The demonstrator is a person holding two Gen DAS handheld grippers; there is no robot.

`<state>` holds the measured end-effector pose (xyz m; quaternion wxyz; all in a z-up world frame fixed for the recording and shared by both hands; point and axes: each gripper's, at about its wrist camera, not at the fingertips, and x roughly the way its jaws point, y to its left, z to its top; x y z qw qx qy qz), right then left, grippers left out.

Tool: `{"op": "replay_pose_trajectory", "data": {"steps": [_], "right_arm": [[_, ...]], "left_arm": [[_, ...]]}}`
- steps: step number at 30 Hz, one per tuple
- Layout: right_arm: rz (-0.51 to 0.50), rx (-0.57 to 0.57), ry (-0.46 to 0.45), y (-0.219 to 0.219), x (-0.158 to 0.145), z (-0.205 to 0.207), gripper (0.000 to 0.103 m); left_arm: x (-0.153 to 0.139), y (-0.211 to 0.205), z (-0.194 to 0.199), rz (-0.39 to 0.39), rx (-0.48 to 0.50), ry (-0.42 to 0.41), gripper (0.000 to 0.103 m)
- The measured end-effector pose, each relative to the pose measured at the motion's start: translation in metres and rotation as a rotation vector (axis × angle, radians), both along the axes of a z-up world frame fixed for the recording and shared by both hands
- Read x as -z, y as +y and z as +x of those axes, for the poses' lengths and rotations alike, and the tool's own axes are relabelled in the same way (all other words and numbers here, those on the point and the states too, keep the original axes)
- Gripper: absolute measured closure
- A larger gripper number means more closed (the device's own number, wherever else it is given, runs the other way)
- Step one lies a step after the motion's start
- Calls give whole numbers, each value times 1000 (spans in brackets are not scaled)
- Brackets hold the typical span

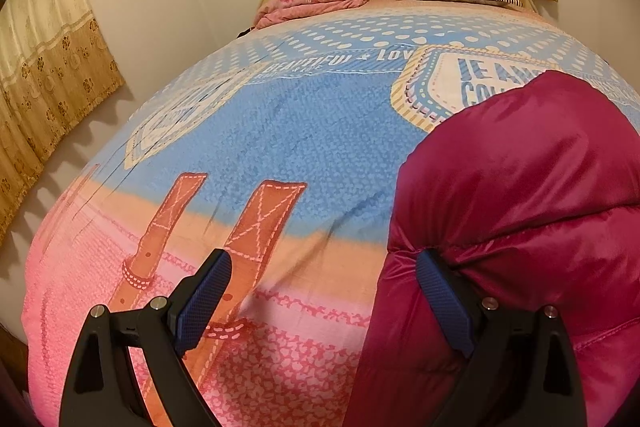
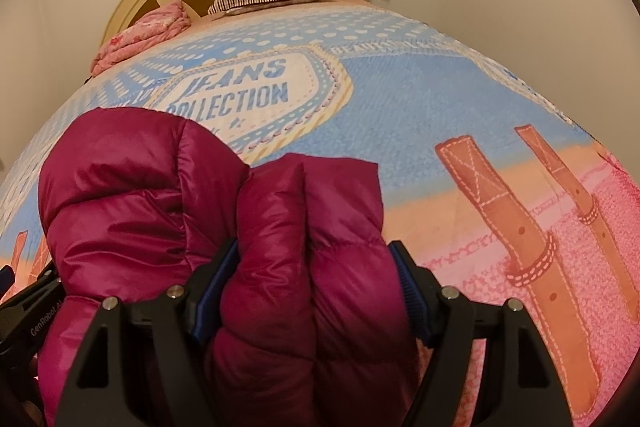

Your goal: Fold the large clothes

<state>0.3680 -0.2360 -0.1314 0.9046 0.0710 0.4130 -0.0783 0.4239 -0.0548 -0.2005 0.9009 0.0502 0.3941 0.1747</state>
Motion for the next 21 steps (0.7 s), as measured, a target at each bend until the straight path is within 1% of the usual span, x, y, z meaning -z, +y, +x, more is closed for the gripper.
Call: {"op": "replay_pose_trajectory", "data": {"steps": [12, 15, 16, 18, 19, 21], "right_arm": [[21, -14, 27, -1, 6, 4, 27], [23, -23, 38, -1, 6, 5, 26], [15, -35, 42, 0, 4, 5, 26], [-11, -66, 26, 1, -6, -1, 26], [-10, -77, 16, 1, -10, -5, 25], [-8, -106, 10, 2, -16, -15, 25]], "left_arm": [[1, 1, 0, -8, -1, 5, 9], [-4, 3, -3, -11, 3, 15, 9], [-7, 5, -7, -22, 5, 15, 9], [-18, 11, -24, -93, 45, -1, 9], [-21, 11, -31, -110, 64, -13, 9], [-26, 10, -50, -109, 108, -19, 9]]}}
